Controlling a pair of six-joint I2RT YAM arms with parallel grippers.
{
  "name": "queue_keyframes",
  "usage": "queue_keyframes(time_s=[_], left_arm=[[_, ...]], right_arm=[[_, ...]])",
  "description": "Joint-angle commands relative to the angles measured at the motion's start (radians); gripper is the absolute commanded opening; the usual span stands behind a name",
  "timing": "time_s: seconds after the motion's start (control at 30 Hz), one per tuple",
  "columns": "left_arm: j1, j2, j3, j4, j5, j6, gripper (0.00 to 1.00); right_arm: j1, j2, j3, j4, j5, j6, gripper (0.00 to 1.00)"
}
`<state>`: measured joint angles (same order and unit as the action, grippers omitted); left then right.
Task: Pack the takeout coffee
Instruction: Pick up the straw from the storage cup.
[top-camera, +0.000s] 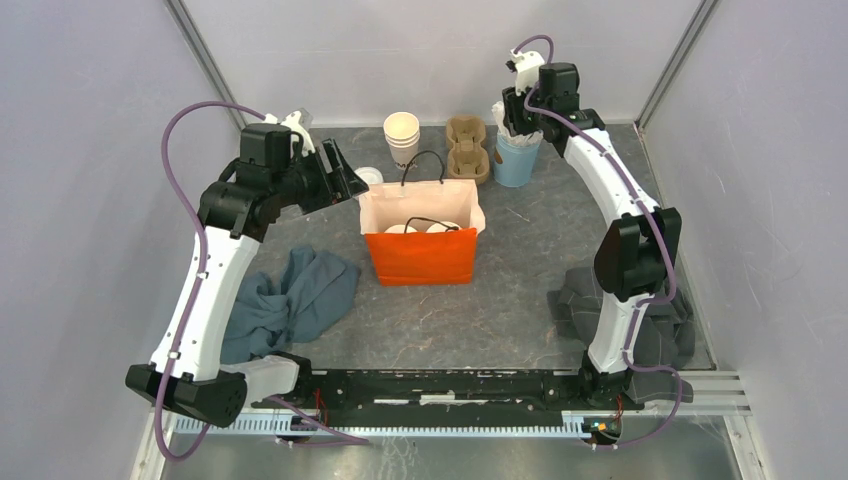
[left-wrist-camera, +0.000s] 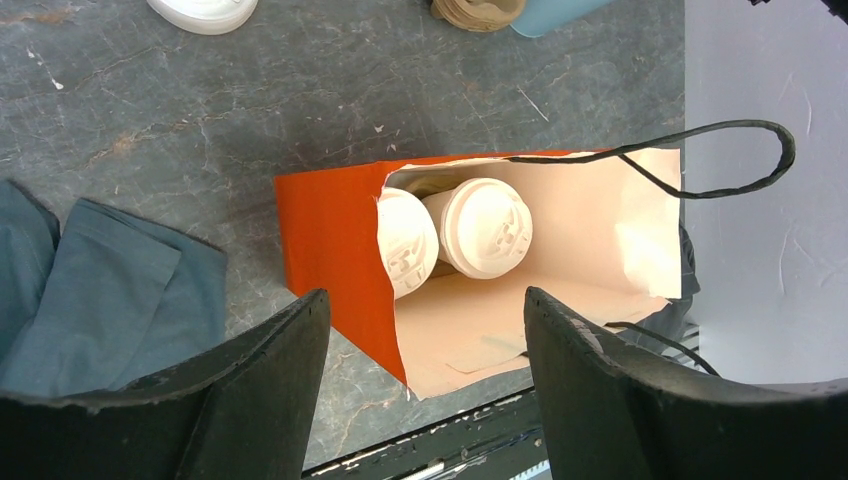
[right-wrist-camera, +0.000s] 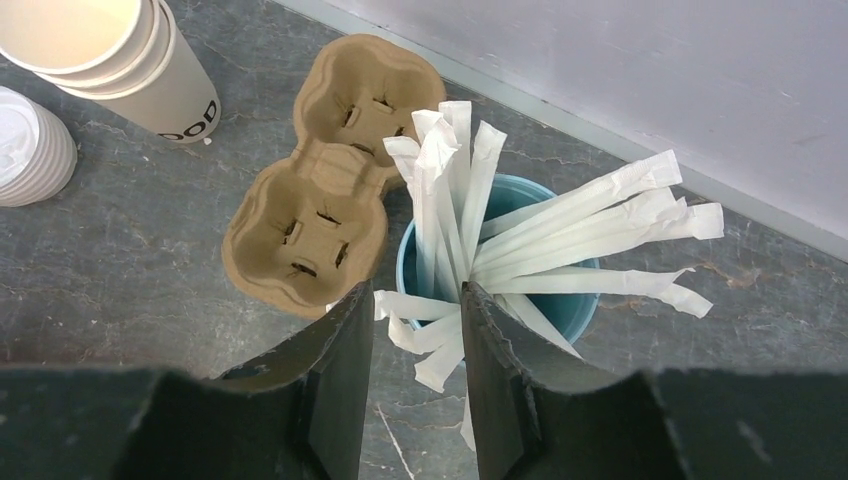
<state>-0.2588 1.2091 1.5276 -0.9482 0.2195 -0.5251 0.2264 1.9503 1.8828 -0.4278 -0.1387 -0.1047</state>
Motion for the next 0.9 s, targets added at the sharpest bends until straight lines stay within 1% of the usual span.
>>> queue_keyframes(time_s=[0.0, 0.27, 0.47, 0.57, 0.6, 0.63, 0.67, 0.77, 0.87], left_arm=[[0.003, 0.0, 0.044, 0.017, 0.015, 0.008, 0.77], [0.003, -0.002, 0.046, 0.009, 0.018, 0.014, 0.77], [0.003, -0.002, 0.044, 0.01, 0.019, 0.017, 0.77], [0.003, 0.0, 0.045, 0.009, 0.021, 0.019, 0.77], [0.003, 0.0, 0.045, 0.009, 0.023, 0.019, 0.77], [0.003, 0.0, 0.045, 0.01, 0.024, 0.019, 0.77], [0.003, 0.0, 0.045, 0.009, 0.025, 0.019, 0.77], [0.003, -0.001, 0.048, 0.01, 0.033, 0.019, 0.77], [0.003, -0.004, 0.046, 0.009, 0.041, 0.019, 0.77]], right_arm=[[-0.003, 0.015, -0.005, 0.02, -0.02, -0.02, 0.43], [-0.003, 0.031, -0.01, 0.006, -0.012, -0.026, 0.42], [-0.003, 0.032, -0.011, 0.002, -0.012, -0.027, 0.32], [-0.003, 0.039, -0.001, -0.009, -0.008, -0.027, 0.31], [-0.004, 0.039, 0.002, -0.009, -0.008, -0.027, 0.29], [-0.003, 0.039, 0.006, -0.009, -0.012, -0.027, 0.22], [-0.003, 0.042, 0.017, -0.011, -0.02, -0.027, 0.19], [-0.003, 0.044, 0.064, -0.021, -0.04, -0.005, 0.13], [-0.002, 0.022, 0.121, -0.029, -0.051, 0.044, 0.1]])
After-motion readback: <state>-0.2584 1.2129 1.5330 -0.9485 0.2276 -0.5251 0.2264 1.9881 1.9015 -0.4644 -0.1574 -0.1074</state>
